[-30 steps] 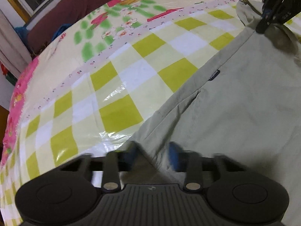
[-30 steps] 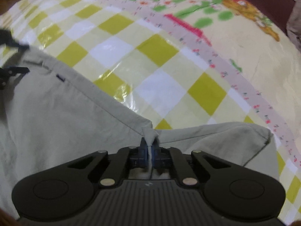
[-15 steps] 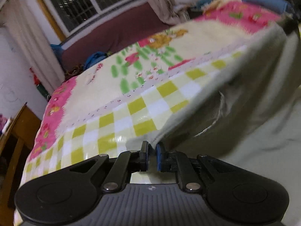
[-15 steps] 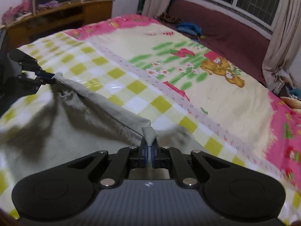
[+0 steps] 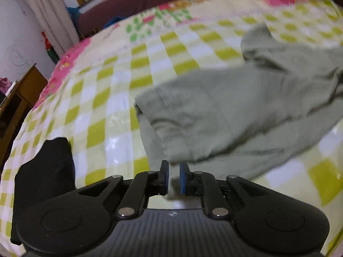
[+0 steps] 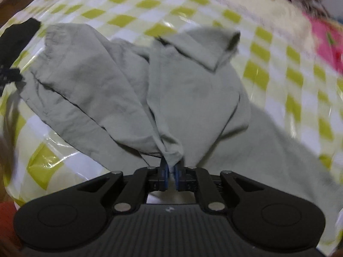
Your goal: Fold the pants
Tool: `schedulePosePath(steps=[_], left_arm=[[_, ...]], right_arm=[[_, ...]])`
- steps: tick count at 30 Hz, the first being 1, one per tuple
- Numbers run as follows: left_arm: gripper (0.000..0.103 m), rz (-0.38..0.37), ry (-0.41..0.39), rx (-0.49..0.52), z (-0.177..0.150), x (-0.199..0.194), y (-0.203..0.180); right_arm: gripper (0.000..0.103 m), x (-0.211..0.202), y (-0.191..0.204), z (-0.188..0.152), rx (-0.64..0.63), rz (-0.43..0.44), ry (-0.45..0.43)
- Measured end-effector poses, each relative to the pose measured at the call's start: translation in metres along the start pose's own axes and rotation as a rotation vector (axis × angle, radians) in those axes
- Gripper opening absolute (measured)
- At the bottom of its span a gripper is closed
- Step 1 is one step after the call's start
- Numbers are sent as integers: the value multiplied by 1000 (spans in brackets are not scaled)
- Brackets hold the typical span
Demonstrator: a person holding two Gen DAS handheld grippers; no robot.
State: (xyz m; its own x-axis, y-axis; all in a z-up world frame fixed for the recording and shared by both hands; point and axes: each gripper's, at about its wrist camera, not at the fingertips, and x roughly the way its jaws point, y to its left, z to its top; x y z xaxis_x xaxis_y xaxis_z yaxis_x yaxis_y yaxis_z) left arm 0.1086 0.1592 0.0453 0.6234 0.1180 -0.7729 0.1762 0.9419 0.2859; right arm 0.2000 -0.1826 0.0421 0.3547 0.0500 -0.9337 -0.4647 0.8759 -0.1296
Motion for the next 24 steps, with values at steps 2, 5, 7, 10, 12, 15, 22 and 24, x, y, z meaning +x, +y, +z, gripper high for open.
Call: schedulePosePath(steps=[2,5,7,10,12,15,22,24], left_arm=[[47,6,-39,-4,5,-1,2],[70,9,-73,67,4,10,-6],[71,-5,-60,146,-3,17,-18],[71,-36,-47,208,-13,29,-30],[71,-37,-32,203,-15,35,-32],[71,-39,-24,140,-12,37,-24],[71,4,-13,111,-17,37,-12],[71,15,-39,229,-18,38,-24]], right_arm=[[9,-7,2,6,-20,-36,-20],[16,-17,4,8,-76,-111,-39],[20,-27,16,9,-132,-146,-65],[40,-39,37,3,-237,-179,-128],[42,-45,52,-3,-319,-174,-137],[44,-52,61,-13,-394,-155,-151],[45,7,127,13,-554,29,-292],[45,31,144,24,-582,64,-302]])
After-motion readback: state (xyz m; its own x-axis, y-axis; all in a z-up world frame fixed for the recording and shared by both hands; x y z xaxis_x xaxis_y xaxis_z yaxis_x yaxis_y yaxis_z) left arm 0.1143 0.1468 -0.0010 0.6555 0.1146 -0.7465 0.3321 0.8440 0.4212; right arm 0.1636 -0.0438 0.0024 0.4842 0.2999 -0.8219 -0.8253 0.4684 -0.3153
